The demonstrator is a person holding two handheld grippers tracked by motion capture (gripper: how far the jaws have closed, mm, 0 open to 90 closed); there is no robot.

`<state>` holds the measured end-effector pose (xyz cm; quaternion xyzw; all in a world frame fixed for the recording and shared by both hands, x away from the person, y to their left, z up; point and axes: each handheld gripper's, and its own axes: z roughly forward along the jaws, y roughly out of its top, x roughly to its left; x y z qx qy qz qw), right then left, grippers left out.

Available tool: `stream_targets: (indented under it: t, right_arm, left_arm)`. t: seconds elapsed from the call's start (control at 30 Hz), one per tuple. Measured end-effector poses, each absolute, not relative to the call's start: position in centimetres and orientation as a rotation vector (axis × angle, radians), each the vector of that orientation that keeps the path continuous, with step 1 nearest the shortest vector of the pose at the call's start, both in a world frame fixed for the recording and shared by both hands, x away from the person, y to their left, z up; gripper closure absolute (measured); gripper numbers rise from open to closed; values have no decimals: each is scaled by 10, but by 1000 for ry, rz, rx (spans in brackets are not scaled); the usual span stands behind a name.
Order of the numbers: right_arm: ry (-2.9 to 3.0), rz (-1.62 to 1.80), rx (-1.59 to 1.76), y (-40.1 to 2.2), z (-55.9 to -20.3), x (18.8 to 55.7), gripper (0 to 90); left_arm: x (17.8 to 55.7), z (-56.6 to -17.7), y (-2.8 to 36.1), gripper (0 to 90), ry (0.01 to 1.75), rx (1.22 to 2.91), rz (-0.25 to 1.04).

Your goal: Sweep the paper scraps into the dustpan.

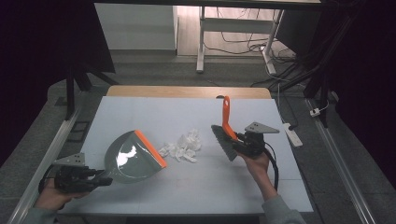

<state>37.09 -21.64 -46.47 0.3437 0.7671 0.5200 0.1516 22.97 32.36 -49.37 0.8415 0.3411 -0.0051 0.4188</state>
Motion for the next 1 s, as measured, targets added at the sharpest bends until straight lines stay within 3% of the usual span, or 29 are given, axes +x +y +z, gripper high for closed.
stream_targets:
  t: [1.0]
  right_arm:
    - [2220, 1490, 980, -194, -466, 388, 699]
  left_arm:
    - [231, -514, 333, 612, 879, 2251, -91]
